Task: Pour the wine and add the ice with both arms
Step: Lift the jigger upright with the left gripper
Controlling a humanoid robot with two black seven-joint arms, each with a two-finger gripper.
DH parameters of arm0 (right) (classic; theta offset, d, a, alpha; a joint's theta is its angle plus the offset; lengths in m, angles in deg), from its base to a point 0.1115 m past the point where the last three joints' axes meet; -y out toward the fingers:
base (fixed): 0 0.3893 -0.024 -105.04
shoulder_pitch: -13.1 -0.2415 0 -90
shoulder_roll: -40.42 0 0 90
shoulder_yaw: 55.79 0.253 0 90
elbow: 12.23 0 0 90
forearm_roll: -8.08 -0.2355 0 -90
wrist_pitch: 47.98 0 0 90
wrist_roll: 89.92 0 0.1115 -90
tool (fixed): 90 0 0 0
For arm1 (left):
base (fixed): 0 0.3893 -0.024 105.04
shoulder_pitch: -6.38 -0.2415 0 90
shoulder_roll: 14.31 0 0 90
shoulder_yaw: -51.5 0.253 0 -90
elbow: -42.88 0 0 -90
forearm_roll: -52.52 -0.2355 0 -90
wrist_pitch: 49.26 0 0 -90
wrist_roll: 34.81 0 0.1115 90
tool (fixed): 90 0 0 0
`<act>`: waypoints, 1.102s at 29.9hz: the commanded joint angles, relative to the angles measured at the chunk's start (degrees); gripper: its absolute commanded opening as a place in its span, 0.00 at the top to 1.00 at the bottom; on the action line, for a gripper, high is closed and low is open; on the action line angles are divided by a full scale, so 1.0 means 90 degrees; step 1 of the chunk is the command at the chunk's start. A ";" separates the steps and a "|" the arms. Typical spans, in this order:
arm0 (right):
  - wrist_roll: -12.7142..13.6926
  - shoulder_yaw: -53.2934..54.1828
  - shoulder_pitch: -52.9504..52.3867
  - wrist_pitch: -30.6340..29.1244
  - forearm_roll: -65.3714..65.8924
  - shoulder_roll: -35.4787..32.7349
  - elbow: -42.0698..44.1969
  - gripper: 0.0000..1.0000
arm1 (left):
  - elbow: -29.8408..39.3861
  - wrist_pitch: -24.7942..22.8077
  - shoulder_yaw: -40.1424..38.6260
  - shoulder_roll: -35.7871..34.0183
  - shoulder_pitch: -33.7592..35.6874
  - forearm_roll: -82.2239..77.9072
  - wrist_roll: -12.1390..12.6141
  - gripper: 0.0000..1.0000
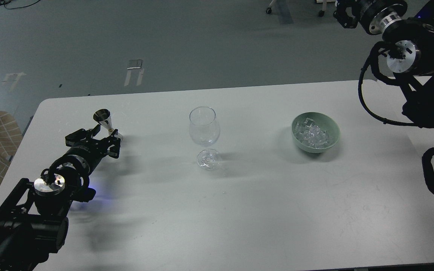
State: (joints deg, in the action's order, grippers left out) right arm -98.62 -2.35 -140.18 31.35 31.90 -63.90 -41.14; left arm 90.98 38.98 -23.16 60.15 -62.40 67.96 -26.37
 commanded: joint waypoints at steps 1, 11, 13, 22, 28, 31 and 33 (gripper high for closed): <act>0.0000 0.0000 -0.0001 0.0004 0.0000 -0.0001 0.0000 0.00 | -0.0169 -0.0009 -0.0006 0.0008 0.0112 0.0004 0.0000 0.48; 0.0000 0.0000 0.0009 0.0004 0.0000 -0.0010 0.0000 0.00 | -0.0267 0.0029 -0.0035 0.0028 0.0356 0.0014 0.0000 0.49; 0.0000 -0.0010 0.0009 0.0004 0.0000 -0.0001 0.0000 0.00 | -0.0335 0.0020 -0.0035 0.0047 0.0415 0.0014 0.0000 0.49; 0.0000 -0.0019 0.0009 0.0091 0.0000 -0.0010 0.0000 0.00 | -0.0648 0.0000 -0.0035 0.0155 0.0620 0.0013 0.0000 0.50; 0.0000 -0.0019 0.0009 0.0092 0.0000 -0.0010 0.0000 0.00 | -0.0920 -0.0009 -0.0025 0.0213 0.0785 0.0014 0.0000 0.52; 0.0000 -0.0019 0.0009 0.0091 0.0000 -0.0010 0.0009 0.00 | -0.1155 -0.0039 -0.0035 0.0243 0.0903 0.0013 0.0000 0.52; 0.0000 -0.0019 0.0019 0.0091 0.0000 -0.0010 0.0009 0.00 | -0.1165 -0.0068 -0.0035 0.0243 0.0932 0.0004 0.0000 0.52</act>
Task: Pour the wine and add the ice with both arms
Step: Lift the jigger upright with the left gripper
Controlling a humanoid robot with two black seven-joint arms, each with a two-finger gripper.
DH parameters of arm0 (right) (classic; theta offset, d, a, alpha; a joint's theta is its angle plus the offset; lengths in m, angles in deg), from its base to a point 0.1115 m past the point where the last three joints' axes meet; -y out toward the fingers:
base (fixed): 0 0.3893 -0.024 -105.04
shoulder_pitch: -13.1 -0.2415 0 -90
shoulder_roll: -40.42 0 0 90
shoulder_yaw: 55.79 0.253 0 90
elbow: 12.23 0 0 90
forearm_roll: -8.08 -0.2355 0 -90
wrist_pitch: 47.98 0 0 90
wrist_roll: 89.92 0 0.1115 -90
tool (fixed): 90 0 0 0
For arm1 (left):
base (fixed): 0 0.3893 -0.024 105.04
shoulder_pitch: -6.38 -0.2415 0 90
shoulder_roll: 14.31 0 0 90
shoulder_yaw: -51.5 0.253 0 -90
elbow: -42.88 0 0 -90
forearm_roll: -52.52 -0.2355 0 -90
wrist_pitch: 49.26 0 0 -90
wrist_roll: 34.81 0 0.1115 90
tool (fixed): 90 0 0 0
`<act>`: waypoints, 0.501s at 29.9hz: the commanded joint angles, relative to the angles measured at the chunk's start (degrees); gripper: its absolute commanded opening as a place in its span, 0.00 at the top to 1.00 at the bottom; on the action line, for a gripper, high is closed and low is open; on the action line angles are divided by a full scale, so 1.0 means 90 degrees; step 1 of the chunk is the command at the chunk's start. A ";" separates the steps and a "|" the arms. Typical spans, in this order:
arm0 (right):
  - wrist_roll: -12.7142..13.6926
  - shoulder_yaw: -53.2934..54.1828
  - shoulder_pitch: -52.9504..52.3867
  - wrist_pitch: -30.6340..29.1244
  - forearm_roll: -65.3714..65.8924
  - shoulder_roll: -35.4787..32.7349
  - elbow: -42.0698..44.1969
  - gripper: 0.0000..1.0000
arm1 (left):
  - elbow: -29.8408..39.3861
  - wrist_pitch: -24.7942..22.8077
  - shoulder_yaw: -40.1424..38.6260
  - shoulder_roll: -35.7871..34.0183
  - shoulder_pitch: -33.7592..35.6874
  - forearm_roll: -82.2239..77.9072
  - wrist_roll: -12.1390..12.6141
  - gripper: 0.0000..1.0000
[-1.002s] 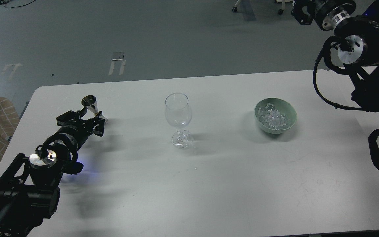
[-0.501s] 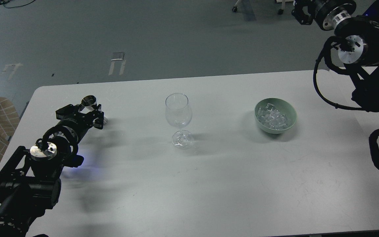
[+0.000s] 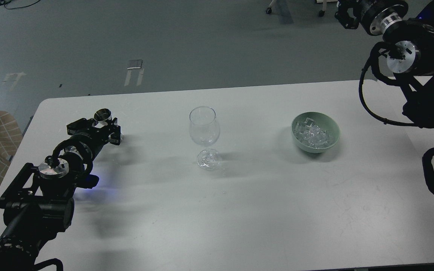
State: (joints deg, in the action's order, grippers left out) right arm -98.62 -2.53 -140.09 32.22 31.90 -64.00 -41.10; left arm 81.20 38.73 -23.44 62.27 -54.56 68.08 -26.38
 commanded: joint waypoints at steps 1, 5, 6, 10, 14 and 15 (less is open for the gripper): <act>0.0000 0.0001 0.0009 -0.0005 0.0000 -0.0010 0.0005 0.00 | -0.0088 -0.0060 -0.0003 0.0006 0.0081 0.0000 -0.0009 0.53; 0.0000 0.0001 0.0048 -0.0005 0.0000 -0.0010 0.0005 0.00 | -0.0098 -0.0060 -0.0013 -0.0003 0.0209 0.0000 0.0001 0.54; 0.0000 0.0001 0.0048 -0.0005 0.0000 -0.0010 0.0005 0.00 | -0.0098 -0.0070 -0.0013 -0.0003 0.0209 0.0000 0.0001 0.55; 0.0000 0.0001 0.0058 -0.0005 0.0000 -0.0010 0.0005 0.00 | -0.0117 -0.0109 -0.0003 -0.0003 0.0218 0.0000 0.0001 0.60; 0.0000 0.0001 0.0058 -0.0005 0.0000 -0.0010 0.0005 0.00 | -0.0117 -0.0226 -0.0003 0.0006 0.0209 0.0000 0.0001 0.64; 0.0000 0.0001 0.0058 -0.0005 0.0000 -0.0010 0.0005 0.00 | -0.0117 -0.0255 -0.0003 0.0006 0.0209 0.0000 0.0001 0.65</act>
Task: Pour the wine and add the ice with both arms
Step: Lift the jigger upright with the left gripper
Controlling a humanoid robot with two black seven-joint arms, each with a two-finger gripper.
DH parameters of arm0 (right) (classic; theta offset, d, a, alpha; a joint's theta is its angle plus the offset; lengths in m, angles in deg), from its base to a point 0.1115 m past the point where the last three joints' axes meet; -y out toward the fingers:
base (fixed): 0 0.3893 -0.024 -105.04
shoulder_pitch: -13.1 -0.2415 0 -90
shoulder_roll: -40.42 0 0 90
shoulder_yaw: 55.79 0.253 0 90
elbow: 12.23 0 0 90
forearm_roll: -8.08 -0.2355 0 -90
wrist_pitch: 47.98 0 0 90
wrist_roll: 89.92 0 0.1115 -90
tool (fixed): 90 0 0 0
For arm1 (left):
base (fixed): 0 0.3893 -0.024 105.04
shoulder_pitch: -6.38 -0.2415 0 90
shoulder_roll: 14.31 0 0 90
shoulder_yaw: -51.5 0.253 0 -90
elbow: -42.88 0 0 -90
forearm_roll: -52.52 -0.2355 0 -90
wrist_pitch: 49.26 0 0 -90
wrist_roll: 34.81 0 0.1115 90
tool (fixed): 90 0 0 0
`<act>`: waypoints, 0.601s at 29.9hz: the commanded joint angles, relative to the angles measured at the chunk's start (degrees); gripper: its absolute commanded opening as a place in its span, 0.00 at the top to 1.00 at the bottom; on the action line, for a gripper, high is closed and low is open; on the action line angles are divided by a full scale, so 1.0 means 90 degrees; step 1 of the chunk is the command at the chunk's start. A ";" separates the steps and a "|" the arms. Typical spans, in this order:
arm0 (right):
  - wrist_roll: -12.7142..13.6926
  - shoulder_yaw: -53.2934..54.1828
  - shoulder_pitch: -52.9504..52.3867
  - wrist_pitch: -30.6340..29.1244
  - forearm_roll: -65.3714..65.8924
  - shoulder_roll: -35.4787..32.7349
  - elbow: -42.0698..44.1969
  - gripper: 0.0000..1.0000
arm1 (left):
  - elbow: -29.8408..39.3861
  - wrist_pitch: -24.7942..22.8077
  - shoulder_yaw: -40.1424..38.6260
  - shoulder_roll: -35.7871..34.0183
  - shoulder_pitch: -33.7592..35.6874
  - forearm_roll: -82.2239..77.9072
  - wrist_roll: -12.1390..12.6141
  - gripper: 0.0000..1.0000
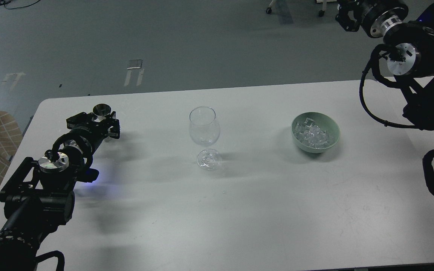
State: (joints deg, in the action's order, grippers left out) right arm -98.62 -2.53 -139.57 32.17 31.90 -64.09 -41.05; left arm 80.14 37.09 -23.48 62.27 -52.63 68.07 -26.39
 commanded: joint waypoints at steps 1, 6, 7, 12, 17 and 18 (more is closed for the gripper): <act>0.0000 0.0001 0.0001 0.0000 0.0000 0.0001 -0.0001 0.00 | 0.0000 -0.0072 0.0001 -0.0003 -0.0006 0.0000 0.0002 0.65; 0.0000 -0.0009 -0.0009 0.0000 0.0000 0.0001 -0.0001 0.00 | 0.0019 -0.0082 -0.0009 -0.0013 0.0014 0.0010 0.0002 0.66; 0.0000 -0.0009 -0.0009 0.0000 0.0000 0.0001 -0.0001 0.00 | 0.0029 -0.0101 -0.0009 -0.0013 0.0014 0.0020 0.0002 0.66; 0.0010 -0.0009 -0.0009 0.0000 0.0000 0.0001 -0.0010 0.00 | 0.0107 -0.0316 -0.0018 -0.0042 0.0014 0.0039 0.0002 0.68; 0.0000 -0.0009 0.0001 0.0000 0.0000 0.0001 -0.0020 0.00 | 0.0244 -0.0424 -0.0018 -0.0091 0.0004 0.0049 0.0002 0.73; 0.0010 -0.0009 0.0001 0.0000 0.0000 0.0001 -0.0020 0.00 | 0.0283 -0.0511 -0.0038 -0.0091 0.0013 0.0049 0.0002 0.73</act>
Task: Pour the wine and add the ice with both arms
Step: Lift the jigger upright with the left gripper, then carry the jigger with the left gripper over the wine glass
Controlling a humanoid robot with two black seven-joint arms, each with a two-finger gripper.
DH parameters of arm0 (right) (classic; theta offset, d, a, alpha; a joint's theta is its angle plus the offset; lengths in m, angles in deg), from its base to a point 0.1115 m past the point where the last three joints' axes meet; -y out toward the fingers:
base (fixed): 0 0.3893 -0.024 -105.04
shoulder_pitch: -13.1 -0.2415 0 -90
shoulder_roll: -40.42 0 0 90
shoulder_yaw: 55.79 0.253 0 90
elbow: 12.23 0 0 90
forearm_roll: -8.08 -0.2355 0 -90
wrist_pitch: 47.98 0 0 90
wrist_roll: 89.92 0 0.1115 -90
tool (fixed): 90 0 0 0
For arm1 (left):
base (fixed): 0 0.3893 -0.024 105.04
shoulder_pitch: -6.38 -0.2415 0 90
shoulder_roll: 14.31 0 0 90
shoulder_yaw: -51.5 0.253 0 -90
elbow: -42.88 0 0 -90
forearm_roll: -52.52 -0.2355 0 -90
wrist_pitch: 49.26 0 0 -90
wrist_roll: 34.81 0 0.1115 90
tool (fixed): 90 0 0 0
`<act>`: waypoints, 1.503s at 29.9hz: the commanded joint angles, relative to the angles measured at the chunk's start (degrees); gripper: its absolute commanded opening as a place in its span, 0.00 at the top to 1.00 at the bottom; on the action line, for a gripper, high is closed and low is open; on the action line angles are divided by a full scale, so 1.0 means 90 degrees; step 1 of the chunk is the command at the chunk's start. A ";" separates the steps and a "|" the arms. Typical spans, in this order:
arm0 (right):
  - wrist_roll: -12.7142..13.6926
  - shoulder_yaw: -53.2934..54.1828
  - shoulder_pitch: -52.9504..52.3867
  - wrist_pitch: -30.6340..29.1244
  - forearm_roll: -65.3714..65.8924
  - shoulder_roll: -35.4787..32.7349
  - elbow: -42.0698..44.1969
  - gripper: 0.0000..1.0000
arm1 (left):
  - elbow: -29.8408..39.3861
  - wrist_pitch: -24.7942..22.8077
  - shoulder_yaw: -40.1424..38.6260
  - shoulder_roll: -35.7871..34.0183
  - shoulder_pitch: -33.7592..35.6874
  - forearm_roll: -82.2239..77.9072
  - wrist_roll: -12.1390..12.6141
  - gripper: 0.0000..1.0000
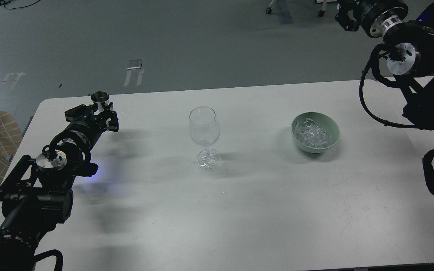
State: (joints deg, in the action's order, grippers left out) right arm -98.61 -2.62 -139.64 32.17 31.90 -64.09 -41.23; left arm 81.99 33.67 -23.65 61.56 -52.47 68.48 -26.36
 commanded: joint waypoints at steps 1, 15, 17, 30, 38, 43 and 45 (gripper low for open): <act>0.0008 0.0000 0.0008 0.0000 0.0000 0.0001 -0.0001 0.00 | 0.0097 -0.0210 -0.0048 -0.0012 -0.0014 0.0004 -0.0001 0.75; 0.0008 -0.0010 -0.0001 0.0000 0.0000 0.0001 -0.0001 0.00 | 0.0566 -0.0963 -0.0673 -0.0041 -0.0122 0.0014 0.0019 0.86; 0.0008 -0.0010 -0.0001 0.0000 0.0000 0.0001 -0.0001 0.00 | 0.0624 -0.1002 -0.0771 -0.0051 -0.0132 0.0014 0.0019 0.86; 0.0008 0.0000 -0.0001 0.0000 0.0000 0.0001 -0.0010 0.00 | 0.3034 -0.0417 -0.0625 -0.0061 -0.1068 0.0004 0.0028 0.93; 0.0008 -0.0010 0.0008 0.0000 0.0000 0.0001 -0.0001 0.00 | 0.4685 0.0471 -0.0547 -0.0031 -0.1518 0.0004 0.0243 0.95; 0.0008 -0.0019 -0.0001 0.0000 0.0000 0.0010 -0.0001 0.00 | 0.5273 0.0961 -0.0537 0.0115 -0.1548 -0.0005 0.0438 0.95; 0.0008 -0.0019 -0.0011 0.0000 0.0000 0.0001 -0.0001 0.00 | 0.5312 0.0971 -0.0479 0.0144 -0.1548 -0.0015 0.0536 0.95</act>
State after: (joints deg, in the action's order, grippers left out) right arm -98.53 -2.76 -139.58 32.17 31.90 -64.01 -41.23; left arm 128.97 42.01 -28.49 62.41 -66.37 68.45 -22.64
